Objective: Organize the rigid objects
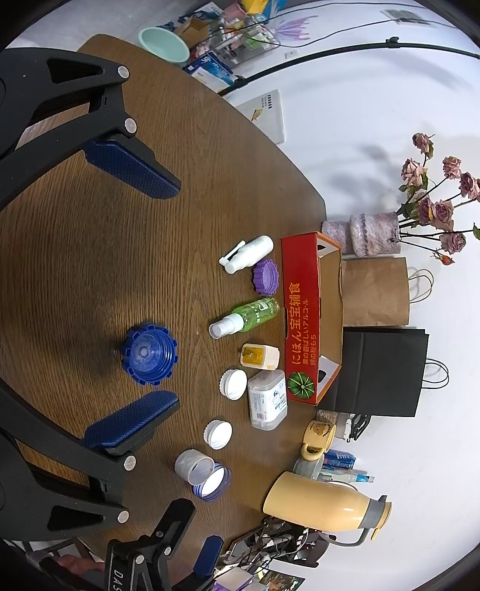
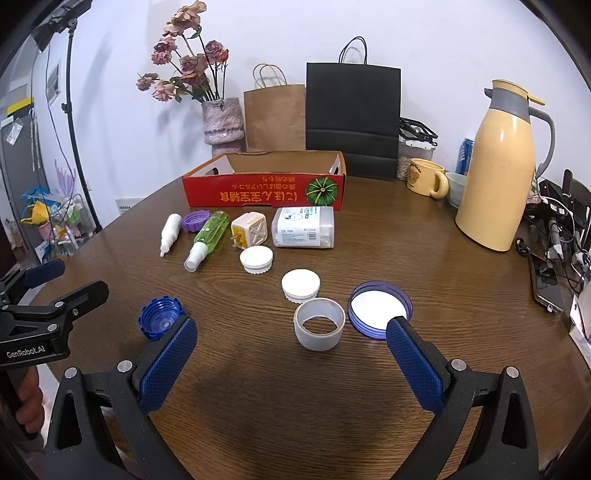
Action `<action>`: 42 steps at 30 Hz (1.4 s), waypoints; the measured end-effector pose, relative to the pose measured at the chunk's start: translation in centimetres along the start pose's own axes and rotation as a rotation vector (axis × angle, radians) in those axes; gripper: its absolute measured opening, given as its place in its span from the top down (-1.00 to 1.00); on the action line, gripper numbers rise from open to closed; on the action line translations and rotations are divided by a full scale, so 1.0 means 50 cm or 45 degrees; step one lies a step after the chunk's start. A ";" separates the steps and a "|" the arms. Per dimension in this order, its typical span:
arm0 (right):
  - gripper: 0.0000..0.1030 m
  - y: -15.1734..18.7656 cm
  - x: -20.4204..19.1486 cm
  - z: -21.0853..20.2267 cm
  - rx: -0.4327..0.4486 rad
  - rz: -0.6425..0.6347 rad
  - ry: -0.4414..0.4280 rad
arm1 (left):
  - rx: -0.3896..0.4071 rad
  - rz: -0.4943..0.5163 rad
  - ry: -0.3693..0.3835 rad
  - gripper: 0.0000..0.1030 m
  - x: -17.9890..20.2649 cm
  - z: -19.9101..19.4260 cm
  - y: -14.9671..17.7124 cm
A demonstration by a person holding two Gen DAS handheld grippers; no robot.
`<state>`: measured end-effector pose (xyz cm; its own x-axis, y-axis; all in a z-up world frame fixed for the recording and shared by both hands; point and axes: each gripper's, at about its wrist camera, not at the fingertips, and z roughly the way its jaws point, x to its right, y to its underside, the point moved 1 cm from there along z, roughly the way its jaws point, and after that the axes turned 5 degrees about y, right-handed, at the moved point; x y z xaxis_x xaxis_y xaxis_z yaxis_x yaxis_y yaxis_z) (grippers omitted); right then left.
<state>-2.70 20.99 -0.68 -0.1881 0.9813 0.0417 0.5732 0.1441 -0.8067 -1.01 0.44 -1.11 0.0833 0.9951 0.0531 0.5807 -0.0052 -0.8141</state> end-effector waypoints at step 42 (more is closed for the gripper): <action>-1.00 -0.003 0.002 0.000 -0.003 0.001 -0.002 | 0.003 -0.006 0.004 -1.00 0.005 0.002 0.001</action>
<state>-2.82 21.08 -0.56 -0.1888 0.9812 0.0400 0.5752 0.1435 -0.8053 -1.05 0.73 -1.18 0.0829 0.9948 0.0586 0.5792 -0.0002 -0.8152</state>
